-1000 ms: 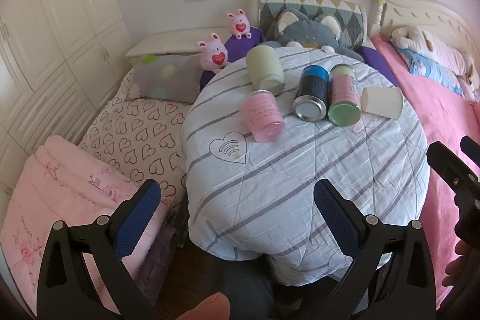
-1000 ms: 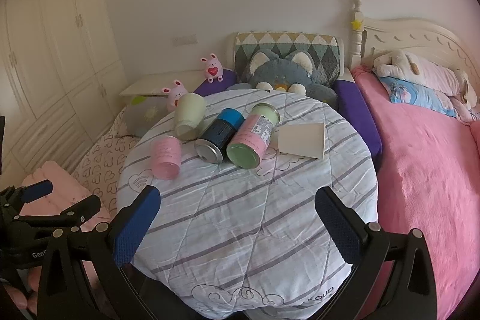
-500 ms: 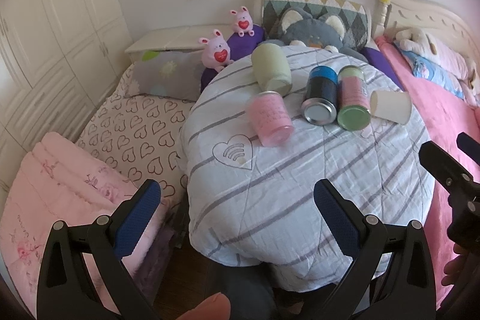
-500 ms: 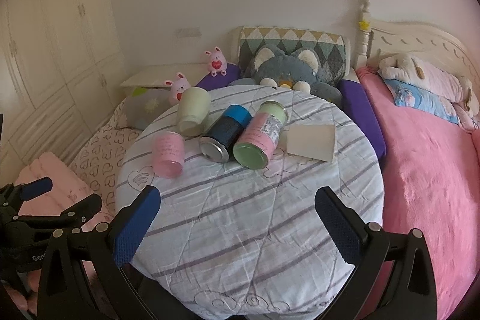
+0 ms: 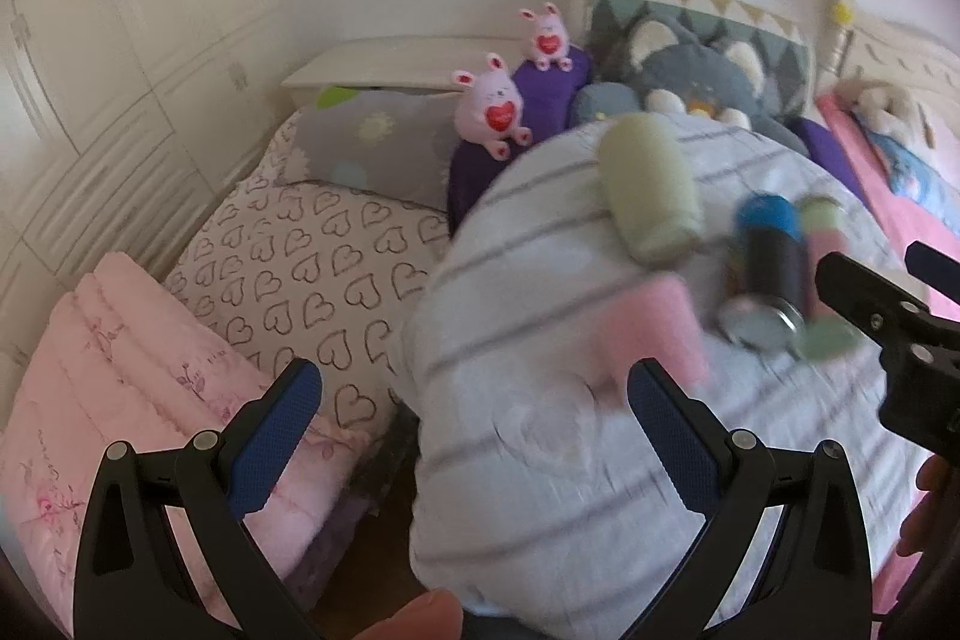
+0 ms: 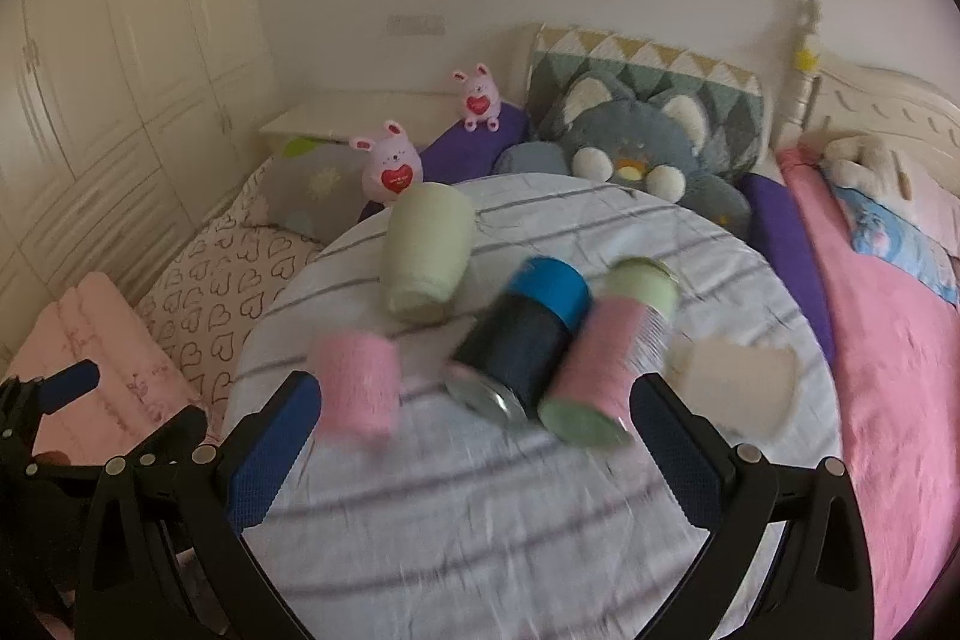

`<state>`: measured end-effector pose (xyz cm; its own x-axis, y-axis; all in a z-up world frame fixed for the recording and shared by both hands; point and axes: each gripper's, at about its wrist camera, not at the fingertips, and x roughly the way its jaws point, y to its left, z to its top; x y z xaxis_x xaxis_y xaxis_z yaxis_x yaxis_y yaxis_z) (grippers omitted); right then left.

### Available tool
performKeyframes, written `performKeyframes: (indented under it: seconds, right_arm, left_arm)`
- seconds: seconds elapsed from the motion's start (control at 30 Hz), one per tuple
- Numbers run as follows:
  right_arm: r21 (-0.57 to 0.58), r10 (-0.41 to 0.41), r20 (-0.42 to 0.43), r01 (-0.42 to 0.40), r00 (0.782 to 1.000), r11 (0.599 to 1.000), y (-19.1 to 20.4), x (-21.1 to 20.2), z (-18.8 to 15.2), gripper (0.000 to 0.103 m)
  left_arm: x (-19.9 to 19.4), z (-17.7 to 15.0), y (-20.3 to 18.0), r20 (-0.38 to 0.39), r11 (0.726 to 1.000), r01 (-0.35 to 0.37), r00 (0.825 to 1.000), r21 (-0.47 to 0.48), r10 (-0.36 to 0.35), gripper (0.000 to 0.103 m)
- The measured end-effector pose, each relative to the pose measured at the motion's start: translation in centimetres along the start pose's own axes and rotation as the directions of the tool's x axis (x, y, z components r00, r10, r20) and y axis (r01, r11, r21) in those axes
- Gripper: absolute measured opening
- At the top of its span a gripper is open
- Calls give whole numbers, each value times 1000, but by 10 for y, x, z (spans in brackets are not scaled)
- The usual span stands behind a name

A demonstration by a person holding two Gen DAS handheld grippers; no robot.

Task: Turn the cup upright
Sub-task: 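Reach the right tool to the pale green cup and close on it, then lift the green cup with the right tool, stand it on the bed, open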

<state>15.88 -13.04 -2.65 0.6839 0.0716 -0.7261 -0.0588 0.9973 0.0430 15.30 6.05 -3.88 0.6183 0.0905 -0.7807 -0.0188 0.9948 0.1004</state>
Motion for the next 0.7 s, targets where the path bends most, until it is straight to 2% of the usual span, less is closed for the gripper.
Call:
performKeyframes:
  seconds: [0.27, 0.47, 0.6, 0.63, 0.67, 0.7]
  right_arm:
    - [-31, 3, -148, -8, 989, 999, 25, 106, 58, 103]
    - [-31, -11, -260, 3, 965, 1000, 38, 166, 72, 103]
    - [-23, -26, -318, 20, 948, 1000, 39, 190, 71, 103]
    - [-20, -30, -332, 24, 943, 999, 38, 194, 70, 101]
    - [-20, -36, -345, 30, 938, 999, 37, 200, 70, 92]
    - [-20, -35, -359, 30, 933, 999, 37, 205, 68, 89]
  left_arm:
    - [67, 47, 19, -21, 996, -77, 997, -46, 76, 103]
    - [102, 60, 31, -53, 994, -81, 996, -73, 78, 103]
    - [110, 57, 33, -67, 995, -76, 995, -70, 72, 103]
    - [111, 55, 32, -71, 995, -73, 995, -70, 68, 103]
    - [112, 54, 33, -77, 995, -71, 995, -71, 65, 103]
    - [113, 53, 33, -81, 995, -70, 995, -69, 64, 103]
